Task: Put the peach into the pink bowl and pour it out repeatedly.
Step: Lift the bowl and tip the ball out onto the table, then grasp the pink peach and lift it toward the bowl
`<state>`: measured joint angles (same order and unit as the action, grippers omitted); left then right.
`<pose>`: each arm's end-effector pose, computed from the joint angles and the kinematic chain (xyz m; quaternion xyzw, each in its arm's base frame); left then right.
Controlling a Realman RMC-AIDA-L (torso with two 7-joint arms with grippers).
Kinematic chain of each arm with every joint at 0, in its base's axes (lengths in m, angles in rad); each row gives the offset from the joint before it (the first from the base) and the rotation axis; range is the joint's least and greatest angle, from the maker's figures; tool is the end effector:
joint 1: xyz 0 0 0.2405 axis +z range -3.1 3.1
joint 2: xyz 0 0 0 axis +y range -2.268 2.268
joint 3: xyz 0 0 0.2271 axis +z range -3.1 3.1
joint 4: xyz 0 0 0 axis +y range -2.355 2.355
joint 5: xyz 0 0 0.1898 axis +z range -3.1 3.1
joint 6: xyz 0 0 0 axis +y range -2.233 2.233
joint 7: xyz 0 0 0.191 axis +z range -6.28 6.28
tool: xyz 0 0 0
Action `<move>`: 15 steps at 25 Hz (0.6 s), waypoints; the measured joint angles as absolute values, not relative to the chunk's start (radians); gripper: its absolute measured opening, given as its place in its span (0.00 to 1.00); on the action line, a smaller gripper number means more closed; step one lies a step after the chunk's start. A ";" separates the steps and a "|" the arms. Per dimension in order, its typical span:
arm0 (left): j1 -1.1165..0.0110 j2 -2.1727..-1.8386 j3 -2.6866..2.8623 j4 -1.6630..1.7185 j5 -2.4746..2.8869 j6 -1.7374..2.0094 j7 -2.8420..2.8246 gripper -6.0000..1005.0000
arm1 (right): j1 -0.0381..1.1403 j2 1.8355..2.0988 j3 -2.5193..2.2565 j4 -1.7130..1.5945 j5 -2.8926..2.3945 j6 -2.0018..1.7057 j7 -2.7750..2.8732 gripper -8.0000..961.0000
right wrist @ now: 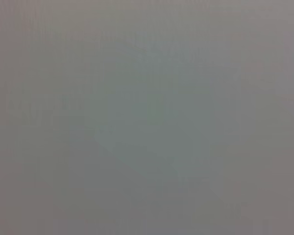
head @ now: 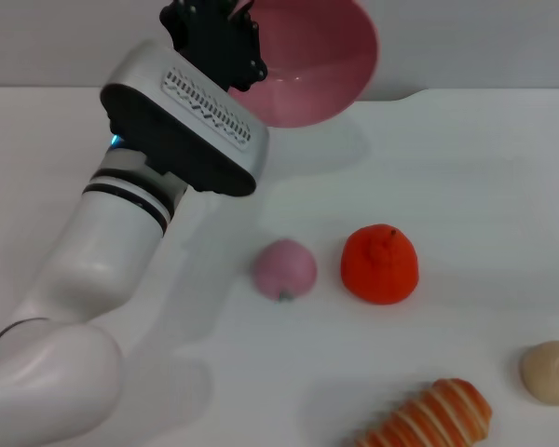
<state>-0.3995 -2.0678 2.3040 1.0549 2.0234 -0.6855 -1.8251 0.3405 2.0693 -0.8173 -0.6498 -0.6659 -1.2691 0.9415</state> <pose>-0.1023 0.3801 -0.0424 -0.7593 0.0970 -0.1305 0.6301 0.2330 0.3681 0.1656 -0.6124 0.1678 0.5287 0.5633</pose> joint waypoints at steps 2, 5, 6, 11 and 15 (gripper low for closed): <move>-0.399 -2.067 2.284 1.065 2.012 -0.660 -1.858 0.05 | 0.342 2.069 -0.818 -0.650 -0.670 -1.267 0.941 0.51; -0.398 -2.064 2.206 1.096 2.004 -0.561 -1.920 0.05 | 0.343 2.068 -0.819 -0.649 -0.686 -1.265 0.941 0.51; -0.398 -2.064 2.143 1.116 1.996 -0.470 -1.937 0.05 | 0.343 2.068 -0.820 -0.650 -0.695 -1.265 0.942 0.51; -0.457 -2.062 1.748 1.156 1.866 0.122 -1.983 0.05 | 0.345 2.060 -0.821 -0.738 -0.891 -1.295 1.081 0.51; -0.593 -2.048 1.366 1.041 1.873 0.612 -2.103 0.05 | 0.346 2.055 -0.821 -0.931 -1.165 -1.413 1.279 0.51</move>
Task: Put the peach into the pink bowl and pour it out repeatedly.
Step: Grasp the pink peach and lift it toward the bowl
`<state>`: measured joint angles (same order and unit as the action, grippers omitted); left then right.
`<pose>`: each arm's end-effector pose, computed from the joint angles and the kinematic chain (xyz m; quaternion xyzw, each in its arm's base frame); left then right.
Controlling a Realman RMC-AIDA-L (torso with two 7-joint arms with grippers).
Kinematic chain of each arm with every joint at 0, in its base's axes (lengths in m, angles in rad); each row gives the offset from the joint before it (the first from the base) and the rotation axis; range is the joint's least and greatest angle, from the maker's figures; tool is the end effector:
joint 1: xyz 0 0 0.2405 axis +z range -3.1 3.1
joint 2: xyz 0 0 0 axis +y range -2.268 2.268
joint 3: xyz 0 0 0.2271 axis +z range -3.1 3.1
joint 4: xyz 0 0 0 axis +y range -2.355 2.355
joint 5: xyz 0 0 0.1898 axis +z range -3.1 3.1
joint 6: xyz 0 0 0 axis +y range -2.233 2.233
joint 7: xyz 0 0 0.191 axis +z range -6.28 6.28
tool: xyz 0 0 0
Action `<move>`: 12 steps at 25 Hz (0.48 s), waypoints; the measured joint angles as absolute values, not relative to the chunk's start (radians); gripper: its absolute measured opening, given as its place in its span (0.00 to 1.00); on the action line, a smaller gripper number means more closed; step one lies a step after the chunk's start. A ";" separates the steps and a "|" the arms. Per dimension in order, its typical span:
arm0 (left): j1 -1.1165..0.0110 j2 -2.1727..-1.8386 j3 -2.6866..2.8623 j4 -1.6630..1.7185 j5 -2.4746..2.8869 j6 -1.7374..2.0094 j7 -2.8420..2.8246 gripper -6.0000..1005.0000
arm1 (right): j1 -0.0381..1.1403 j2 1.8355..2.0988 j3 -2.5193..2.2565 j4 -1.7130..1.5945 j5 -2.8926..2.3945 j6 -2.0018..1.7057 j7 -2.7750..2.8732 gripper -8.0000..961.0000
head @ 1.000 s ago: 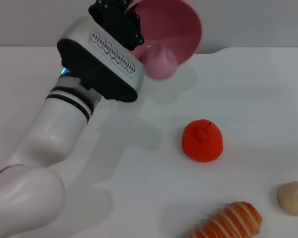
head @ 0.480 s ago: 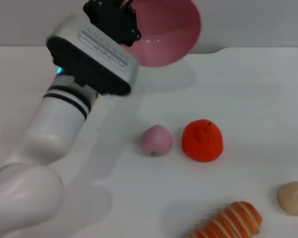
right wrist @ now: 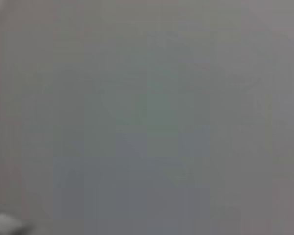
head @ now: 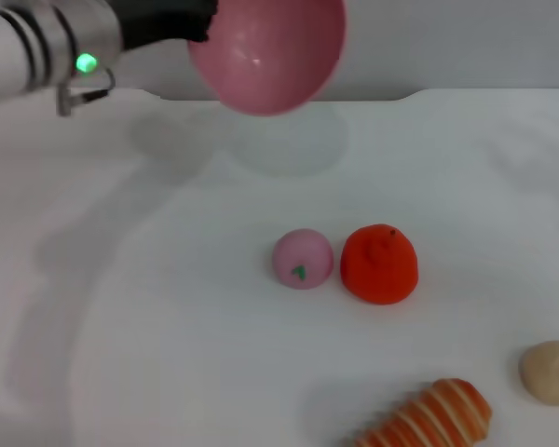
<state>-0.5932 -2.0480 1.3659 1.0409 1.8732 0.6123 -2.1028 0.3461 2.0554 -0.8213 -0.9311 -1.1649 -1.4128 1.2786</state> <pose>-0.1333 0.4487 0.0027 -0.8588 -0.2719 -0.2053 0.3825 0.1640 0.3565 0.1223 -0.7903 0.1004 0.4691 0.3811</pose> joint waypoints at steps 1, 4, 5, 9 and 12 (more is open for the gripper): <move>-0.634 -2.043 1.257 0.997 1.908 0.725 -2.126 0.05 | 0.347 2.055 -0.821 -1.001 -1.239 -1.458 1.331 0.51; -0.686 -2.031 1.131 0.957 2.011 0.863 -2.185 0.05 | 0.367 2.059 -0.821 -1.205 -1.452 -1.586 1.486 0.51; -0.698 -2.024 1.112 0.959 2.094 0.890 -2.251 0.05 | 0.382 2.061 -0.824 -1.280 -1.531 -1.635 1.549 0.51; -0.715 -2.009 1.112 0.965 2.229 0.906 -2.362 0.05 | 0.446 2.056 -0.874 -1.452 -1.719 -1.779 1.711 0.51; -0.723 -1.994 1.113 0.960 2.284 0.930 -2.425 0.05 | 0.507 2.052 -0.918 -1.498 -1.844 -1.833 1.811 0.51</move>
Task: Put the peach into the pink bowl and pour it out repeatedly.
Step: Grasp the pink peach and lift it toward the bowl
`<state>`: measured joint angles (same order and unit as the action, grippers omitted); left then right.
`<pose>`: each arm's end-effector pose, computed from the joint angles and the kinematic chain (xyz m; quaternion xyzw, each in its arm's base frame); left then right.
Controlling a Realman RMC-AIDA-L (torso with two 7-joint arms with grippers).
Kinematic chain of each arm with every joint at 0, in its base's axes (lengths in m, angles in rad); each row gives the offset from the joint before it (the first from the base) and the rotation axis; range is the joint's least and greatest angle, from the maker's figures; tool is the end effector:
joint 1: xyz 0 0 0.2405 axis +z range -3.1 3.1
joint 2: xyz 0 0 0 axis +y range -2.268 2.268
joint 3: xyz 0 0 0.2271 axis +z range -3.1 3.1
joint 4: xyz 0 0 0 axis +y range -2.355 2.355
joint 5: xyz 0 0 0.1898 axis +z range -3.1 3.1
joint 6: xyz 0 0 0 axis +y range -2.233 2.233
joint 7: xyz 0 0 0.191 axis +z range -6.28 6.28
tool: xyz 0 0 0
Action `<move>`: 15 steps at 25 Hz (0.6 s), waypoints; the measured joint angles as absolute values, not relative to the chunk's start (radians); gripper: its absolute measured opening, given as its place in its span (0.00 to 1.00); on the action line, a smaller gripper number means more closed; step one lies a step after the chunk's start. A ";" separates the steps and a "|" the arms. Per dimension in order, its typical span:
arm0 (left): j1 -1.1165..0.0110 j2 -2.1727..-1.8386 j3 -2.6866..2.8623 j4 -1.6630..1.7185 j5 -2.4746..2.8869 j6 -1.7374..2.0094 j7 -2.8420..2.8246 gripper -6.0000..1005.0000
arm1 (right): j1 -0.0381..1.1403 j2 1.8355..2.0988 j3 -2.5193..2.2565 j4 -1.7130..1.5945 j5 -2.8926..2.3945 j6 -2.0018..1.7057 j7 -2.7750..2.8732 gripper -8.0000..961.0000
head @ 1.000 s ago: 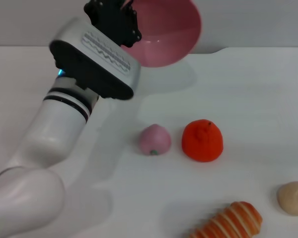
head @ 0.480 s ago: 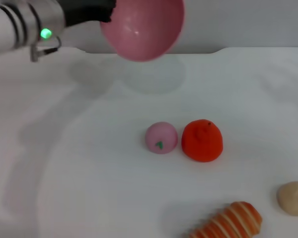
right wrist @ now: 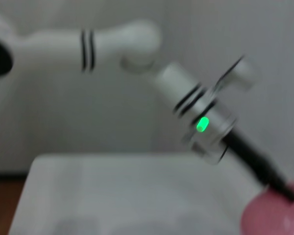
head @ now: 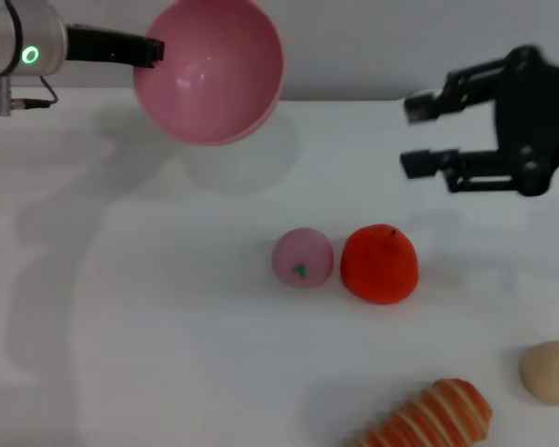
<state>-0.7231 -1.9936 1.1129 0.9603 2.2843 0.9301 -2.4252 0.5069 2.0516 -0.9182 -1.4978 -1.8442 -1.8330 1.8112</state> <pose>-0.1771 0.4538 0.0247 -0.8507 -0.3802 -0.0989 0.3491 0.0939 0.2994 0.0560 -0.9788 0.0045 0.1777 0.1019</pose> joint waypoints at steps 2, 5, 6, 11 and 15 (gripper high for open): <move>-0.724 -1.984 1.113 0.959 2.296 0.946 -2.448 0.05 | 0.555 2.055 -0.947 -1.489 -1.968 -1.831 1.869 0.51; -0.720 -1.971 1.114 0.961 2.317 0.966 -2.489 0.05 | 0.623 2.069 -0.994 -1.404 -2.133 -1.781 1.917 0.51; -0.717 -1.969 1.114 0.962 2.321 0.969 -2.497 0.05 | 0.640 2.070 -1.010 -1.361 -2.163 -1.758 1.921 0.51; -0.710 -1.966 1.114 0.962 2.325 0.982 -2.504 0.05 | 0.702 2.068 -1.070 -1.109 -2.201 -1.596 1.908 0.50; -0.709 -1.972 1.114 0.958 2.325 0.986 -2.504 0.05 | 0.717 2.068 -1.132 -0.995 -2.205 -1.439 1.904 0.50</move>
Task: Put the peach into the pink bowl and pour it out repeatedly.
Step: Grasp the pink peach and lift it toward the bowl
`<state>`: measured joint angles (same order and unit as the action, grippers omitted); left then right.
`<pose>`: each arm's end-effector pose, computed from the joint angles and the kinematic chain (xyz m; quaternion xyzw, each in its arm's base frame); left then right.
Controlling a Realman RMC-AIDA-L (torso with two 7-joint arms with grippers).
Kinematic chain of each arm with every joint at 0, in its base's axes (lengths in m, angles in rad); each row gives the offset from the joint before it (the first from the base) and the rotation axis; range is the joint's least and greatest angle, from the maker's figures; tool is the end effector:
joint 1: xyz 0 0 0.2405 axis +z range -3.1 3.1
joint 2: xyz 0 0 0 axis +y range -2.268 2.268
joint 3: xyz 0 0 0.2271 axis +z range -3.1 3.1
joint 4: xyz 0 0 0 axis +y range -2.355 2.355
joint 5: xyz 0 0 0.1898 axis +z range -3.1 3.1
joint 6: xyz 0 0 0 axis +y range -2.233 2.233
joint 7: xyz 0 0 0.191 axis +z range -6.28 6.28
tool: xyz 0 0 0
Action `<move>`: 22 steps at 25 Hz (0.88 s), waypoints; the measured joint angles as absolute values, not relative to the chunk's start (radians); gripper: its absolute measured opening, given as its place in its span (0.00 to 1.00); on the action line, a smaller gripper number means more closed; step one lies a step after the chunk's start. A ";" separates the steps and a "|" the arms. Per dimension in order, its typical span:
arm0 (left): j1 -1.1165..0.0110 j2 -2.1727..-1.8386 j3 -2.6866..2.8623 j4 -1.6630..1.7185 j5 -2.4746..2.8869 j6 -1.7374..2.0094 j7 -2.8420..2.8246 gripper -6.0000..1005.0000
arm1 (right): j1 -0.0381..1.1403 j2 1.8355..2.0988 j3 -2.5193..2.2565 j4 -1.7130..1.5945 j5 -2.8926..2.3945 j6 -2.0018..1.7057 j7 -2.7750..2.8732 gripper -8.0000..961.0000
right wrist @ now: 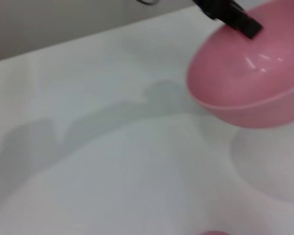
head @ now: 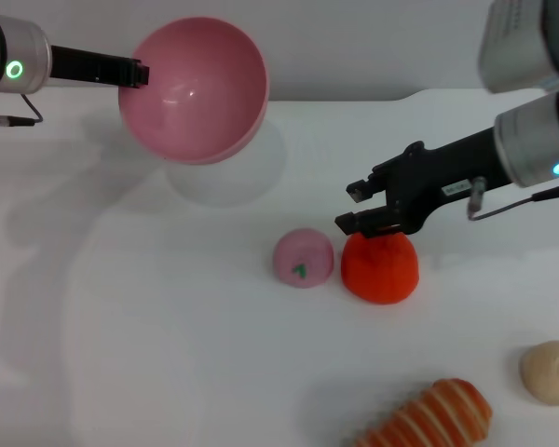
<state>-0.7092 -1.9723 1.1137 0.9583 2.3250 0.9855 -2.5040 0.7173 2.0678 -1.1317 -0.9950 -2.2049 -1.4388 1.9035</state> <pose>-0.1942 0.4457 0.0274 -0.8396 -0.4173 -0.0760 0.3394 0.1453 0.3560 -0.0453 -0.9827 0.1601 0.0231 0.0902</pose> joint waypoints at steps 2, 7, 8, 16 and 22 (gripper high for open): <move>-0.709 -1.980 1.114 0.957 2.325 0.986 -2.502 0.05 | 0.721 2.069 -1.154 -0.959 -2.206 -1.387 1.906 0.50; -0.709 -1.986 1.114 0.955 2.326 0.985 -2.498 0.05 | 0.743 2.071 -1.181 -0.841 -2.203 -1.294 1.909 0.50; -0.709 -1.989 1.115 0.955 2.326 0.985 -2.497 0.05 | 0.748 2.072 -1.184 -0.821 -2.201 -1.280 1.909 0.50; -0.709 -2.000 1.122 0.953 2.326 0.978 -2.494 0.05 | 0.761 2.077 -1.271 -0.701 -2.146 -1.140 1.902 0.49; -0.709 -2.005 1.124 0.952 2.326 0.975 -2.492 0.05 | 0.762 2.078 -1.337 -0.660 -2.075 -1.073 1.874 0.49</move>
<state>-0.7087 -2.0053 1.1236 0.9525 2.3256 0.9755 -2.4916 0.7618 2.0781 -1.3365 -0.6597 -2.0746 -1.0727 1.8743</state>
